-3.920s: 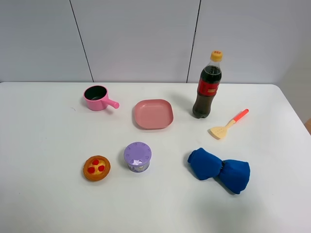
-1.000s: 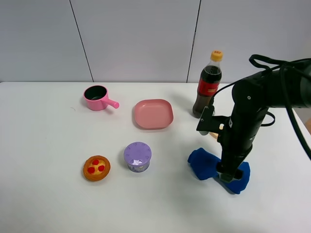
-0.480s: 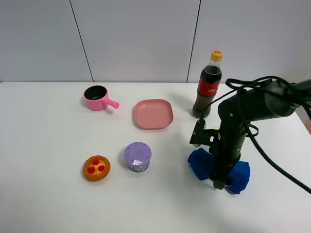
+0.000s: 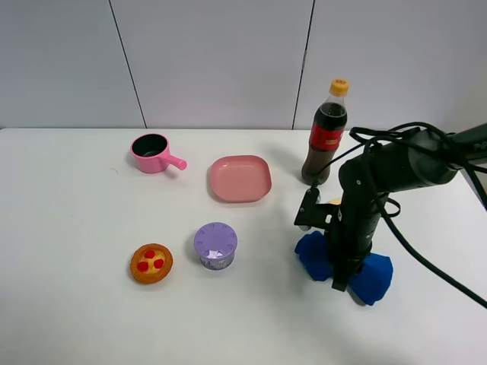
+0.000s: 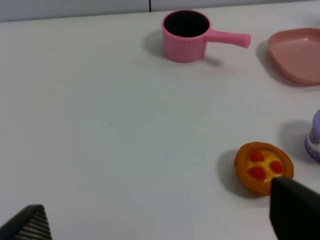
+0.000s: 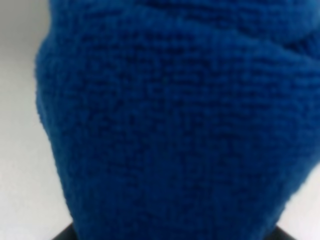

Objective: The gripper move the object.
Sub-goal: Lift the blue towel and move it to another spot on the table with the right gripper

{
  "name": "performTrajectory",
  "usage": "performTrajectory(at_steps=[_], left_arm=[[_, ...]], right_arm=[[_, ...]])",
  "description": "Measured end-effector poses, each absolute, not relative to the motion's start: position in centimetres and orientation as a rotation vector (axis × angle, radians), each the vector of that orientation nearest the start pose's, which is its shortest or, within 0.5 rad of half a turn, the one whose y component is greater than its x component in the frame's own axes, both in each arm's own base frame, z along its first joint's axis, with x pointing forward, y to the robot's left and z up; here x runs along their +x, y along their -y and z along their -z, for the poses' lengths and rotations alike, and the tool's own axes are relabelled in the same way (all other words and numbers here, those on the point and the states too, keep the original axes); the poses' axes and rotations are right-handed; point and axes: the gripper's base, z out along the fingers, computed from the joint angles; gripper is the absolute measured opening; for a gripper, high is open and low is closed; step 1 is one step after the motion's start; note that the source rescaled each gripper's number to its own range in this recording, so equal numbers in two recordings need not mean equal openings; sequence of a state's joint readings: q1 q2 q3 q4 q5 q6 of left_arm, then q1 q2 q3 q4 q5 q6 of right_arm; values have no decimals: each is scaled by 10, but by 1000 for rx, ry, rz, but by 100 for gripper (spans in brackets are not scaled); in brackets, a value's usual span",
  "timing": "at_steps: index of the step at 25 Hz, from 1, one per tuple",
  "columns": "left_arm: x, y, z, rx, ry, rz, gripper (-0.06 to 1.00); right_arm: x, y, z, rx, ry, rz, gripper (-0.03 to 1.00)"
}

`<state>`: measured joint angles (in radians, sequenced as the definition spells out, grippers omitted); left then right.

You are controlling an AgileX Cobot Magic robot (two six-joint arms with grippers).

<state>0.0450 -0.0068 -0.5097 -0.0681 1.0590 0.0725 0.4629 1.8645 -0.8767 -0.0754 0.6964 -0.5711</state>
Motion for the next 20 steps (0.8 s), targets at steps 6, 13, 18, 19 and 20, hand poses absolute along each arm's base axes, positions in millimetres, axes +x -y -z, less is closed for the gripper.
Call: performTrajectory(at_steps=[6,13,18,19,20], left_arm=[[-7,6,-280,32,-2024,7,100],[-7,6,-280,32,-2024,7,100],[-7,6,-280,32,-2024,7,100],[-7,6,-280,32,-2024,7,100],[-7,6,-280,32,-2024,7,100]], right_arm=[[280,-132,-212,-1392,-2591,116,1],[291,-192,-323,-1206,-2433,-129,1],[303,-274,-331,-1307,-2326,-187,1],[308,-289,-324,-1317,-2330,-196,1],[313,-301,-323,-1309,-2325,-208,1]])
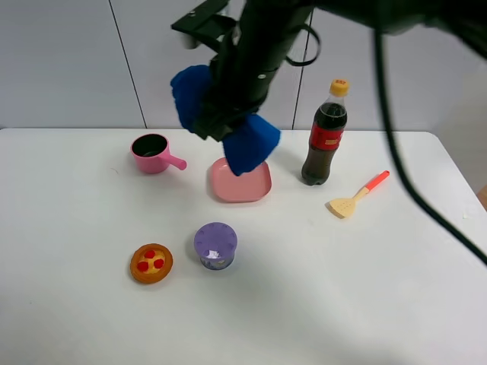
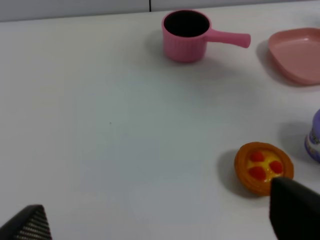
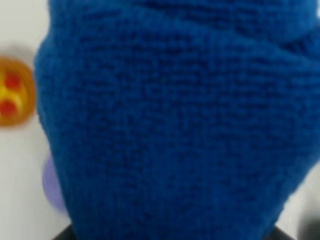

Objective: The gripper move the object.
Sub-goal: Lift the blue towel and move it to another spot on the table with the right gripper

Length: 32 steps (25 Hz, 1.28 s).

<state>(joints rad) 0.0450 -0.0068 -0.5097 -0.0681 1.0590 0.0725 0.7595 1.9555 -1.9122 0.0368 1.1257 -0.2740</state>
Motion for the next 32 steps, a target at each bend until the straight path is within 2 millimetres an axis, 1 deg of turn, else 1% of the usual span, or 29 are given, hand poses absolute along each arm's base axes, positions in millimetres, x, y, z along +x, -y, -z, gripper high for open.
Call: performTrajectory(at_steps=[2,3,4,6,7,9,13,15,17,20,23,25,30,32], left_arm=[[-7,6,-280,32,-2024,7,100],[-7,6,-280,32,-2024,7,100],[-7,6,-280,32,-2024,7,100],[-7,6,-280,32,-2024,7,100],[-7,6,-280,32,-2024,7,100],[-7,6,-280,32,-2024,7,100],[-7,6,-280,32,-2024,8,100],[-7,6,-280,32,-2024,8,100],[-7,6,-280,32,-2024,8,100],[-7,6,-280,32,-2024,8,100],[-7,6,-280,32,-2024,8,100],[-7,6,-280,32,-2024,8,100],[-7,6,-280,32,-2024,8,100],[-7,6,-280,32,-2024,8,100]], right_arm=[[328,-322,-310,-1278,-2344,-224,1],[335,-330,-300,-1263,-2363,-230,1],[341,-336,-297,-1244,-2363,-237,1],[348,-350,-281,-1247,-2373,-247,1],[350,-357,-277,-1252,-2367,-254,1],[350,-370,-261,-1289,-2363,-252,1],[339,-398,-233,-1386,-2300,-261,1],[335,-410,-223,-1407,-2261,-280,1],[335,-420,-215,-1392,-2211,-302,1],[342,-429,-203,-1350,-2153,-329,1],[345,-433,-191,-1326,-2140,-340,1],[346,-434,-181,-1326,-2156,-338,1],[348,-436,-147,-1356,-2213,-319,1],[348,-436,-137,-1365,-2228,-312,1]])
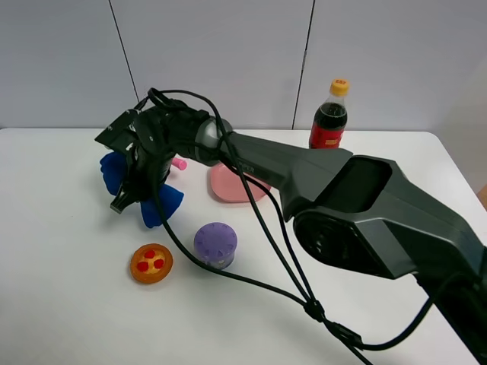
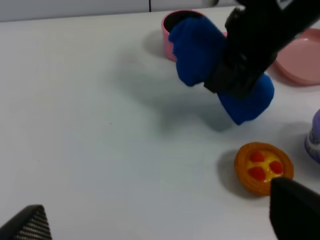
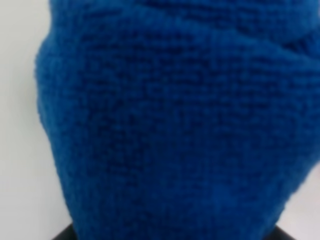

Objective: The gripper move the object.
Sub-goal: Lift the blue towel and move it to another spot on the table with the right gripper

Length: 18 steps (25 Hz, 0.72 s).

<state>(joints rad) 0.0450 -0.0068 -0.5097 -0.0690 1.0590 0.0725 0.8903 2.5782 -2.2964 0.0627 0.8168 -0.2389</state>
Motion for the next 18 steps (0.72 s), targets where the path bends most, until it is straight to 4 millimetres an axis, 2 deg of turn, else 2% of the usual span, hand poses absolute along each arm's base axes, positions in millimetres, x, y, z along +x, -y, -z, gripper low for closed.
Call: performTrajectory(at_steps=[7,15,16,17,18], left_arm=[[-7,6,-280,32,-2024,8,100],[-7,6,-280,32,-2024,8,100],[-7,6,-280,32,-2024,8,100],[-7,6,-280,32,-2024,8,100],[-7,6,-280,32,-2024,8,100]], right_arm=[[348,-436,-102,-1394,-2279,-288,1],[349,-437,-101,-1387,-2267,-292,1],[349,-437,-101,-1386,-2265,-293,5],[349,-438,-101,-1383,-2267,-298,16],[349,-438,-101,-1381,-2269,-303,32]])
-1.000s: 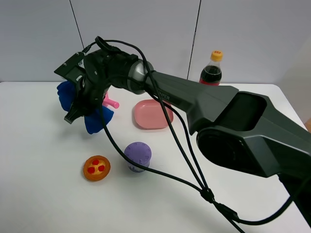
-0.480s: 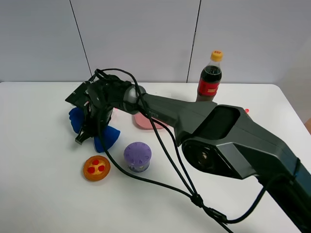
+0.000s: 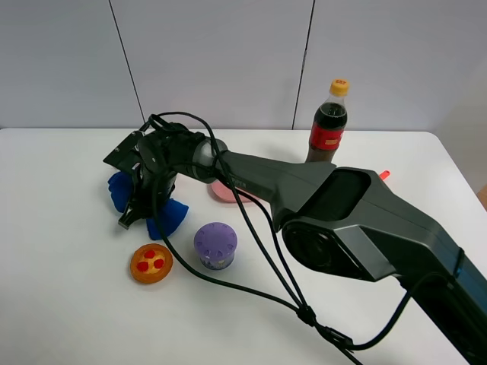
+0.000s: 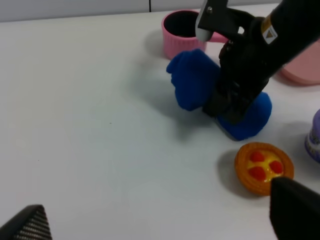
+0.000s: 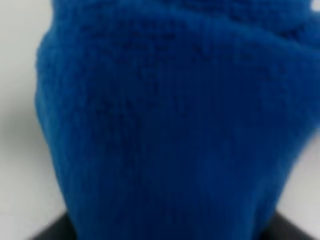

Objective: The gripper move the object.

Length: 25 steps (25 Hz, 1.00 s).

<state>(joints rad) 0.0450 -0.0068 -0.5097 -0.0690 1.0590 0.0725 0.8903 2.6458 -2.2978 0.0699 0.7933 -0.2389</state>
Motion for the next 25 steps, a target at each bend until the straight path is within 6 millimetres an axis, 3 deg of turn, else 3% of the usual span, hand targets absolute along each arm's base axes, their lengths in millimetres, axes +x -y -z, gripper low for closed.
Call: performTrajectory(at_steps=[3,4,6,8,11,13,17,19,21,25], left_arm=[[-7,6,-280,32,-2024,8,100],[-7,6,-280,32,-2024,8,100],[-7,6,-280,32,-2024,8,100],[-7,6,-280,32,-2024,8,100],[-7,6,-280,32,-2024,8,100],[-7,6,-280,32,-2024,8,100],[-7,6,-280,32,-2024,8,100],[-7,6,-280,32,-2024,8,100],[-7,6,-280,32,-2024,8,100],[-7,6,-280,32,-2024,8,100]], right_arm=[[348,-438,-103,-1356,-2283,-316,79],[348,-438,-104,-1337,-2297,-322,87],[347,-436,-117,-1306,-2318,-325,95],[346,-434,-141,-1284,-2313,-324,98],[341,-427,-208,-1230,-2242,-365,99],[332,-417,-267,-1165,-2162,-413,99],[309,-377,-382,-1017,-1975,-426,100],[297,-352,-427,-940,-1898,-371,100],[285,-323,-464,-878,-1838,-277,100],[259,-267,-514,-789,-1805,-101,100]])
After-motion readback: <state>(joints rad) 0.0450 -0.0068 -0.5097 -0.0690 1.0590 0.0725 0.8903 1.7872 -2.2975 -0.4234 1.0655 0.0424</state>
